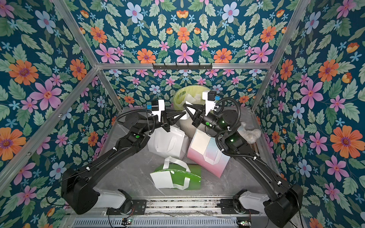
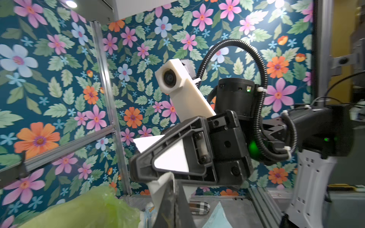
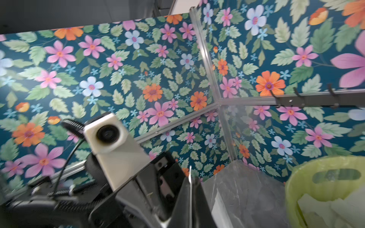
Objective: Shred takeout receipts and throw away
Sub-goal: Shred the takeout receipt.
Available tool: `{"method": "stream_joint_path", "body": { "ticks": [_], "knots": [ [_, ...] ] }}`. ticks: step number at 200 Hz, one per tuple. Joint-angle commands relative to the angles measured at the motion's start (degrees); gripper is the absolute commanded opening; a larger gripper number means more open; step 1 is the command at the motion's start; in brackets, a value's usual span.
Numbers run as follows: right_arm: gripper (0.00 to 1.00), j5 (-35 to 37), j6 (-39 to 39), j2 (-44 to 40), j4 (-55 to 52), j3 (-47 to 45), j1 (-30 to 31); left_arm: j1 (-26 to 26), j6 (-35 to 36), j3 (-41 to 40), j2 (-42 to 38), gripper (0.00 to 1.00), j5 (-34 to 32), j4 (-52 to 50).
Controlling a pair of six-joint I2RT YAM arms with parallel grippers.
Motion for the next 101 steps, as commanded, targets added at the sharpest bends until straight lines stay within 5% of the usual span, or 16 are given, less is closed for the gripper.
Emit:
{"method": "stream_joint_path", "body": {
  "ticks": [1,37,101],
  "knots": [
    [0.00,17.51,4.75,3.35,-5.30,3.40,0.20,-1.27,4.10,-0.62,0.44,0.00,-8.34,6.50],
    [0.00,30.40,4.84,9.53,-11.50,9.49,-1.08,-2.27,5.48,-2.63,0.85,0.00,-15.79,13.14],
    [0.00,22.95,1.35,13.89,-11.63,14.73,-7.56,-1.79,8.13,4.89,4.97,0.00,-22.14,0.39]
  ]
}}
